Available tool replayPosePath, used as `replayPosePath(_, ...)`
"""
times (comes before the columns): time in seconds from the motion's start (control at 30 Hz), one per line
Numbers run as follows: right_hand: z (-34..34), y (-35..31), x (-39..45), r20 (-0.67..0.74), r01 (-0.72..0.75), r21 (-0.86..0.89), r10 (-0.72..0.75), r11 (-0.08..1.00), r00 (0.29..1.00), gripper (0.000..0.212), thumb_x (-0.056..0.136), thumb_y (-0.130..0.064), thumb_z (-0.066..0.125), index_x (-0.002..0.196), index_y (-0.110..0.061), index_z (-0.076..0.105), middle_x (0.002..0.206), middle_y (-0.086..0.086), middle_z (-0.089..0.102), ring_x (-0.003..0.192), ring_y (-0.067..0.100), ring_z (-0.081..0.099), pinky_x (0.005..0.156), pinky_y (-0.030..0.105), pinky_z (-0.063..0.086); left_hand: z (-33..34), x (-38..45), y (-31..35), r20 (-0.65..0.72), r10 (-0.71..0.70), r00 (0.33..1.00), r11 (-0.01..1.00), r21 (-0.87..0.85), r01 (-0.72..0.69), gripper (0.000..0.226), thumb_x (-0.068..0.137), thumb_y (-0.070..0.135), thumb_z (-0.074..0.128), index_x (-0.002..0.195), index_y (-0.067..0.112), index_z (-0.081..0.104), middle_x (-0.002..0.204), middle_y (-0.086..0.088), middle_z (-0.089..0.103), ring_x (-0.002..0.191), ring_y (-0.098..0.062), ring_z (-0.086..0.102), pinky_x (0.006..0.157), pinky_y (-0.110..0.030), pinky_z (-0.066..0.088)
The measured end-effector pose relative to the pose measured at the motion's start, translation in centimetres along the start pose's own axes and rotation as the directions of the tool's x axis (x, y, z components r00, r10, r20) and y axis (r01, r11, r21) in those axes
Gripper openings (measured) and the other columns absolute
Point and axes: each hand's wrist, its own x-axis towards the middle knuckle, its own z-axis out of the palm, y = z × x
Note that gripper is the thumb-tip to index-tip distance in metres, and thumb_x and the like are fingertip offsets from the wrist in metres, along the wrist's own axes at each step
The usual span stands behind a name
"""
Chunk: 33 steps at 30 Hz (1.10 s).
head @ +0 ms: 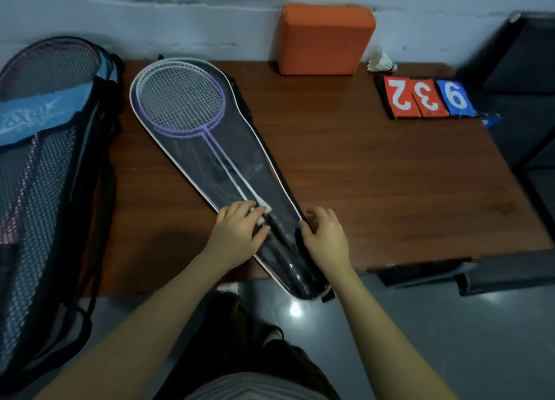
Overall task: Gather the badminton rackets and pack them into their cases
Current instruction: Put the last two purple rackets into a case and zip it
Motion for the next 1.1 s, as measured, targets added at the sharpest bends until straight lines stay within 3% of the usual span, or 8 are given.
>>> replayPosePath(0.13,1.4,-4.4,6.0,-0.007,0.049,-0.015,-0.049,0.999,0.999,0.029,0.087,-0.023,0.057,0.115,-0.016,0.059,0.107,0.005,0.057,0.095,0.028,0.058,0.077,0.037,0.047,-3.5,4.7,-4.6,-0.037,-0.044,0.998,0.999,-0.016,0.043,0.057,0.084,0.051,0.033,0.115,0.013,0.061,0.115,-0.006,0.059,0.111,-0.027,0.053,0.092,-0.040,0.036)
replayPosePath(0.23,2.6,-8.1,11.4,-0.009,0.092,-0.057,-0.092,0.994,0.996,0.027,0.089,-0.023,0.057,0.114,-0.015,0.059,0.102,0.006,0.058,0.091,0.029,0.057,0.072,0.038,0.047,-6.1,8.8,-8.3,-0.068,-0.099,0.993,0.995,-0.024,0.098,0.049,0.090,0.047,0.039,0.122,0.015,0.057,0.116,-0.002,0.057,0.113,-0.024,0.048,0.097,-0.037,0.029)
replayPosePath(0.43,5.7,-13.9,20.2,-0.004,0.041,-0.097,-0.041,0.994,0.999,0.027,0.088,-0.029,0.059,0.110,-0.014,0.059,0.102,0.007,0.058,0.094,0.029,0.057,0.076,0.039,0.047,-7.6,16.8,-12.8,-0.026,-0.137,0.990,0.990,-0.043,0.136,0.039,0.095,0.040,0.040,0.127,0.020,0.051,0.123,0.001,0.052,0.117,-0.021,0.044,0.100,-0.035,0.026)
replayPosePath(0.63,8.4,-15.4,25.4,0.045,-0.008,-0.199,0.017,0.980,0.999,0.023,0.084,-0.029,0.062,0.101,-0.012,0.060,0.100,0.008,0.063,0.094,0.031,0.058,0.077,0.040,0.047,-7.3,22.4,-15.3,-0.040,-0.172,0.984,0.976,-0.142,0.164,0.038,0.095,0.037,0.040,0.126,0.018,0.051,0.121,0.000,0.053,0.115,-0.020,0.045,0.100,-0.035,0.029)
replayPosePath(0.8,8.2,-15.1,26.0,0.117,-0.029,-0.029,0.032,0.999,0.993,0.004,0.082,-0.012,0.058,0.082,-0.014,0.062,0.083,0.005,0.067,0.081,0.026,0.062,0.066,0.036,0.047,-6.7,24.0,-15.7,-0.036,-0.187,0.982,0.961,-0.213,0.175,0.039,0.095,0.035,0.044,0.128,0.015,0.051,0.119,-0.003,0.053,0.113,-0.022,0.047,0.099,-0.036,0.031)
replayPosePath(1.0,6.2,-16.9,24.5,0.133,-0.031,0.256,-0.004,0.966,0.991,0.011,0.084,-0.007,0.061,0.076,-0.014,0.063,0.071,-0.003,0.063,0.064,0.007,0.056,0.062,0.021,0.045,-7.5,23.8,-15.5,-0.065,-0.351,0.934,0.851,-0.438,0.289,0.051,0.089,0.037,0.056,0.130,0.009,0.047,0.118,-0.008,0.055,0.106,-0.024,0.055,0.094,-0.041,0.045)
replayPosePath(1.1,5.6,-17.5,23.6,0.163,-0.049,0.382,-0.015,0.923,0.986,0.013,0.083,-0.004,0.063,0.078,-0.016,0.061,0.073,-0.003,0.063,0.066,0.007,0.056,0.065,0.022,0.046,-8.3,24.1,-15.6,-0.030,-0.443,0.896,0.783,-0.498,0.371,0.056,0.084,0.041,0.062,0.128,0.009,0.049,0.115,-0.007,0.057,0.102,-0.022,0.057,0.088,-0.038,0.049)
